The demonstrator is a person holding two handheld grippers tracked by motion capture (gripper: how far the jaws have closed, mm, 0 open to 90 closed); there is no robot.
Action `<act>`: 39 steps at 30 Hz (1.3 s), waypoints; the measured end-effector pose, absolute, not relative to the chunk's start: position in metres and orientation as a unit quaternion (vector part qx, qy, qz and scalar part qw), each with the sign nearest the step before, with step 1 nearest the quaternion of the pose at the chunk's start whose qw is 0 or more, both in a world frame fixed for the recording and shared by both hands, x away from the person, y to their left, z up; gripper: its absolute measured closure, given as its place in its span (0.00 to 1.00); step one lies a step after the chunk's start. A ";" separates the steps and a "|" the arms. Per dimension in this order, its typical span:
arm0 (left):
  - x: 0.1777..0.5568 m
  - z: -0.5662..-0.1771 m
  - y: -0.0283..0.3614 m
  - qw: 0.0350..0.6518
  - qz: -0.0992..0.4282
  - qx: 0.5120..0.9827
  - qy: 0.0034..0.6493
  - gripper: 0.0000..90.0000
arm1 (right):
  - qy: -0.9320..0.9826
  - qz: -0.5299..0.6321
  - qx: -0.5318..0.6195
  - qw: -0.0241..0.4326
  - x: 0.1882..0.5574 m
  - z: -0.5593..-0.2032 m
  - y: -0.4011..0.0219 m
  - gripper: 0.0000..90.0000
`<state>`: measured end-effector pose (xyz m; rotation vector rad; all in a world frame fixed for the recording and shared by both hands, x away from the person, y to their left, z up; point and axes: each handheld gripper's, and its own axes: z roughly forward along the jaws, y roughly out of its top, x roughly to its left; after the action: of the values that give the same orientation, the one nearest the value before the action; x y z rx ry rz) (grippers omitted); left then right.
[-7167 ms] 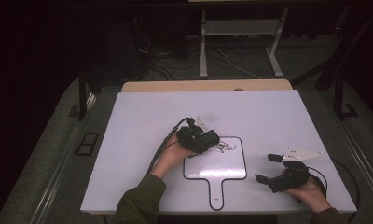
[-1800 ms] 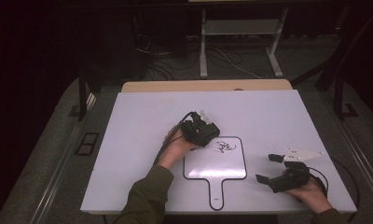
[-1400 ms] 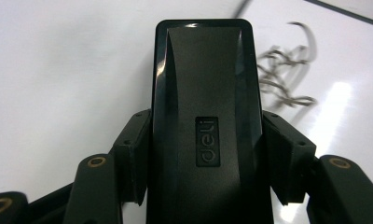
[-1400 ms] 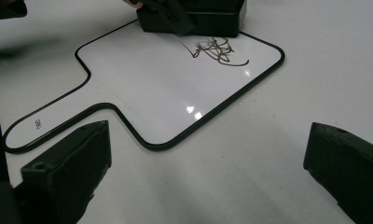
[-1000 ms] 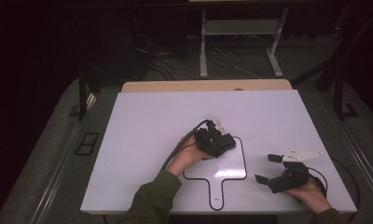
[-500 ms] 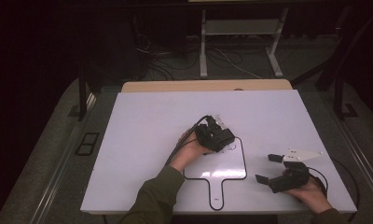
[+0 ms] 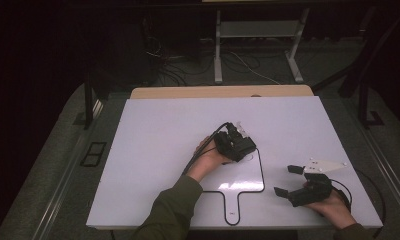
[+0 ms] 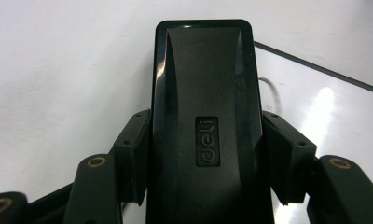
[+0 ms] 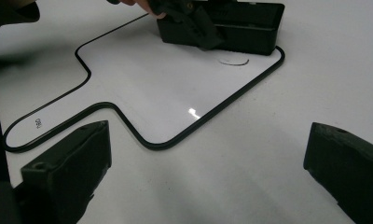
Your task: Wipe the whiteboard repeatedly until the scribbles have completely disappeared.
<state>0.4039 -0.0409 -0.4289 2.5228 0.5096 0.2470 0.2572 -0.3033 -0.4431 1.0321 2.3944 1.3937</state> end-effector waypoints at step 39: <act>0.405 -0.429 -0.069 0.271 0.086 0.940 0.187 0.44 | 0.807 0.469 0.347 0.092 0.257 -0.443 -0.304 0.00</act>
<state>0.4047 -0.0687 -0.4290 2.5336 0.5043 0.2306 0.2573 -0.3038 -0.4432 1.0316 2.3961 1.3923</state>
